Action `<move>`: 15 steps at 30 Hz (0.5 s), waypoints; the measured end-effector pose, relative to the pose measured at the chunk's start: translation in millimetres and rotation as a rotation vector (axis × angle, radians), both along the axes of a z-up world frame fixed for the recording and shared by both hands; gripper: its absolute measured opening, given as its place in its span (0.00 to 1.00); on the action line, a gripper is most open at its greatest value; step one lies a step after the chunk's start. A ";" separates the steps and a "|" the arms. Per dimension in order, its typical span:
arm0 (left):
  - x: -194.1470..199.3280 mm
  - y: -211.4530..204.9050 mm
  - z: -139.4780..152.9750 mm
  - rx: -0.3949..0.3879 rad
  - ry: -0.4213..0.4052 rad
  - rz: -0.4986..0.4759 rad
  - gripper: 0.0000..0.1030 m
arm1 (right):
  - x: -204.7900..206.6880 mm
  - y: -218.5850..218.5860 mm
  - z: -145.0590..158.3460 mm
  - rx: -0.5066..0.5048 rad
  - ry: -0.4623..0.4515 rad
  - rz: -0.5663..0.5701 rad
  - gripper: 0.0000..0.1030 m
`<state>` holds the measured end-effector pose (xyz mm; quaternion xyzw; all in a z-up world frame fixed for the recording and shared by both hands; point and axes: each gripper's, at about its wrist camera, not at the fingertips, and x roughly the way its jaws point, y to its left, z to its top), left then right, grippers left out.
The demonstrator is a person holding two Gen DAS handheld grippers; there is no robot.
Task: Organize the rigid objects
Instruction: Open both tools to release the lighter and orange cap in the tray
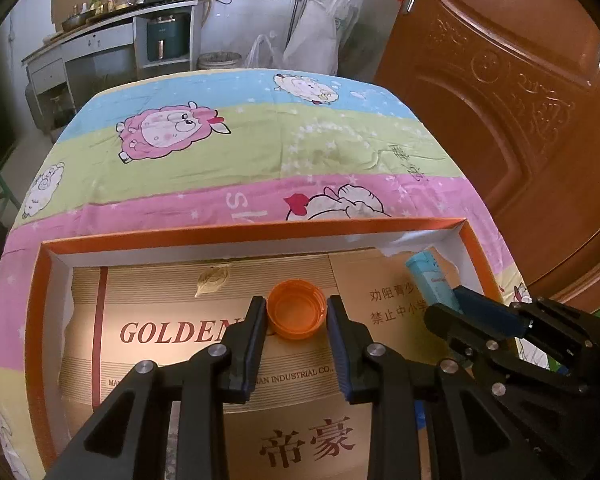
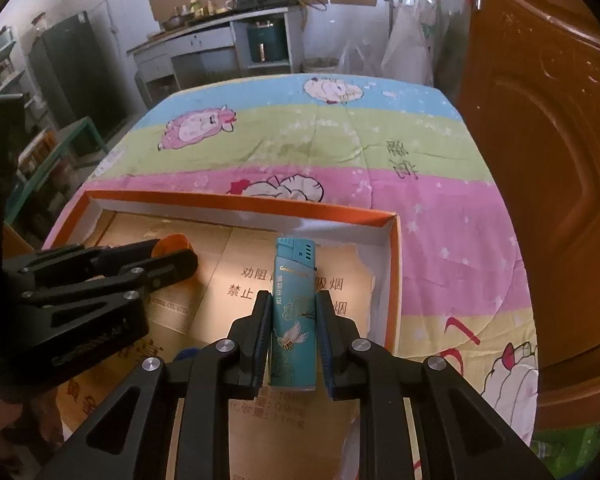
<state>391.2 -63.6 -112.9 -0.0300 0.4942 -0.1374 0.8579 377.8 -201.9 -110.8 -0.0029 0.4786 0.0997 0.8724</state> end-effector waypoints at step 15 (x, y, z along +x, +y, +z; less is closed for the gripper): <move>-4.6 -3.4 2.3 -0.005 -0.016 -0.009 0.37 | -0.7 -1.0 -1.5 -0.022 0.020 -0.023 0.46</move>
